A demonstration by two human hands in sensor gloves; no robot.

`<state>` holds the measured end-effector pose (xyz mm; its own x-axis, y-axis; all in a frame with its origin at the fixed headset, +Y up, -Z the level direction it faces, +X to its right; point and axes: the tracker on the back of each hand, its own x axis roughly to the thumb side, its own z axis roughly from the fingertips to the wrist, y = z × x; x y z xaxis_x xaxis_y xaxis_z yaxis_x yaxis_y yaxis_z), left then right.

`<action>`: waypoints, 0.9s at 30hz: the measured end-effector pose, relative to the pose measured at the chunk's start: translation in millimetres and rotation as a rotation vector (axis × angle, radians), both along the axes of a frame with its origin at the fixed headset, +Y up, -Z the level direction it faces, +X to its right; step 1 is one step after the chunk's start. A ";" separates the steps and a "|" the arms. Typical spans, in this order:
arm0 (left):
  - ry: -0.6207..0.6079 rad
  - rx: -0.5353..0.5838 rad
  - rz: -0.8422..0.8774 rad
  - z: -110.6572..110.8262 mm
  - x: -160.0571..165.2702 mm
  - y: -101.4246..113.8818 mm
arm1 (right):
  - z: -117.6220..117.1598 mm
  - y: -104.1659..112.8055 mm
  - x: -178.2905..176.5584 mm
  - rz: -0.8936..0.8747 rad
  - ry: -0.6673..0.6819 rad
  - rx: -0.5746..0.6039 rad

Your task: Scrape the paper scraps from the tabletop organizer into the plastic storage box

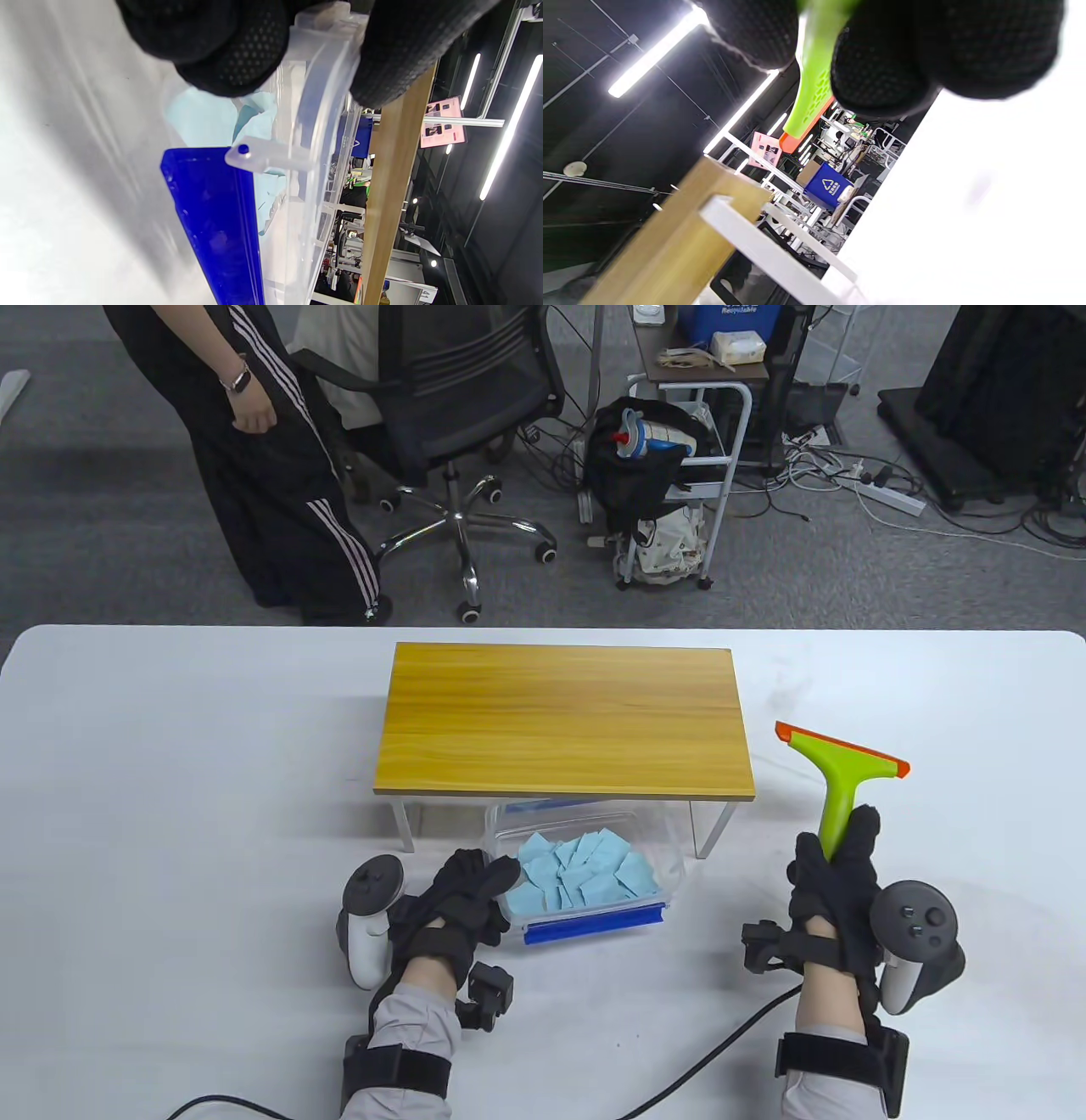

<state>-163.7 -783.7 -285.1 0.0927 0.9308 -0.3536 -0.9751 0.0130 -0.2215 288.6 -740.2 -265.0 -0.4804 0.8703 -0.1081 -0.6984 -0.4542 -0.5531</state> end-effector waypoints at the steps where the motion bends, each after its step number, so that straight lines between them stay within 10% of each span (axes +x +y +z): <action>1: -0.013 0.000 -0.011 0.0 -1.3 1.2 | -1.0 -2.8 0.0 0.002 0.001 -0.008; 18: -0.312 0.161 0.084 5.0 -10.1 66.9 | 1.9 -4.4 9.8 -0.058 -0.026 0.049; 27: 0.031 0.362 0.178 16.6 -75.8 135.0 | 4.9 -1.3 13.4 -0.090 -0.036 0.092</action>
<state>-239.5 -648.7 -268.5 -0.0865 0.9963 -0.0003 -0.9754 -0.0847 -0.2036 302.0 -741.6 -260.1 -0.3975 0.9167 -0.0413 -0.7130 -0.3369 -0.6149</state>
